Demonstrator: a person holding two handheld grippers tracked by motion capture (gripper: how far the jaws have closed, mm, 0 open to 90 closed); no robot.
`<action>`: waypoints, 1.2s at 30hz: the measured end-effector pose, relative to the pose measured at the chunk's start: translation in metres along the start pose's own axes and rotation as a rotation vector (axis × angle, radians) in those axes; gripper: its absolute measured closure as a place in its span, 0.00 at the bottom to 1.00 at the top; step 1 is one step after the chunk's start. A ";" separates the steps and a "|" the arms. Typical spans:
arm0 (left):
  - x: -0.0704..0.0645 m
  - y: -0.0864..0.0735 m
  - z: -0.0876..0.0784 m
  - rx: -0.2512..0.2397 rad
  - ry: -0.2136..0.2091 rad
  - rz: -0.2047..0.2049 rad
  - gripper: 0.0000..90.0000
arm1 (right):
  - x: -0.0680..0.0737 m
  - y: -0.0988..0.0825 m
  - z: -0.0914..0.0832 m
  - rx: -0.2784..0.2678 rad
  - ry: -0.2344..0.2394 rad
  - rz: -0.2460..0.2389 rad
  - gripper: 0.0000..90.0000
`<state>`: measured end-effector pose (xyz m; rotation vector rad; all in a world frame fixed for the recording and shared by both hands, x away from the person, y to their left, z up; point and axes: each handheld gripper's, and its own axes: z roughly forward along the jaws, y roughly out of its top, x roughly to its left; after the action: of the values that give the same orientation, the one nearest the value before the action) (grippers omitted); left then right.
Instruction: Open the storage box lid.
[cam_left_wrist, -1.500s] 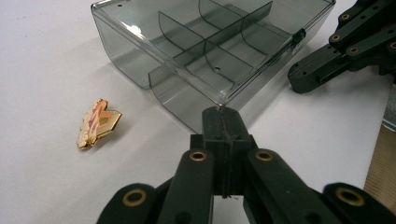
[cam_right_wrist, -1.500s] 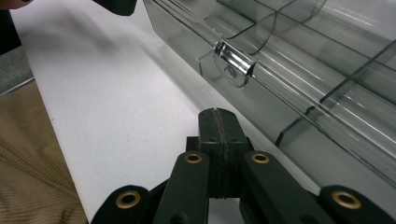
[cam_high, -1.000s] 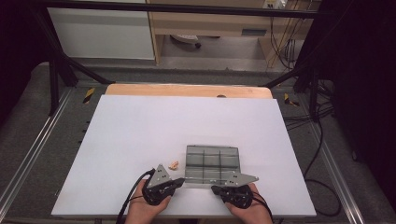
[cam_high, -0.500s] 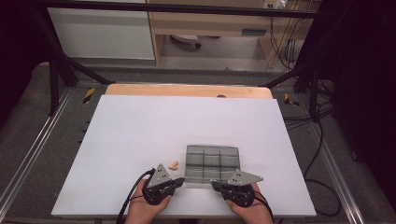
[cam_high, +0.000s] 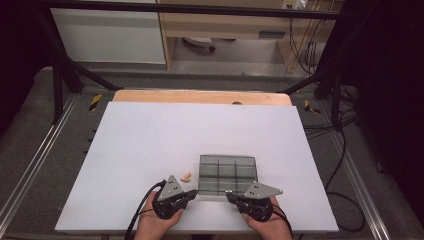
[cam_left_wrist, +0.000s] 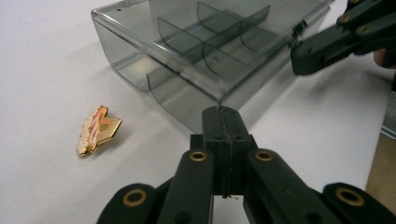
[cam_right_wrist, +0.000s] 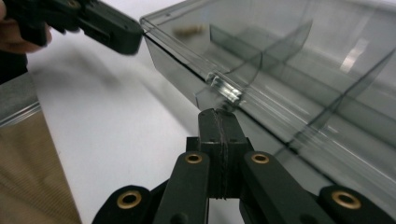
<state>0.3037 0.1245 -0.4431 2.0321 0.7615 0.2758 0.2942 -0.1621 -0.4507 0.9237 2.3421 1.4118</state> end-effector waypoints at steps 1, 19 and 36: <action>0.000 -0.001 0.001 0.011 0.003 0.003 1.00 | 0.000 0.001 -0.001 -0.009 -0.002 -0.002 1.00; -0.001 0.014 0.000 -0.044 -0.016 -0.003 1.00 | -0.001 0.006 -0.007 -0.055 0.002 0.019 1.00; 0.007 0.041 0.000 -0.060 -0.037 -0.017 1.00 | -0.001 0.012 -0.032 -0.010 0.005 0.059 0.57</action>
<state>0.3257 0.1133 -0.4098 1.9686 0.7385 0.2478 0.2830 -0.1808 -0.4251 0.9952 2.3280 1.4481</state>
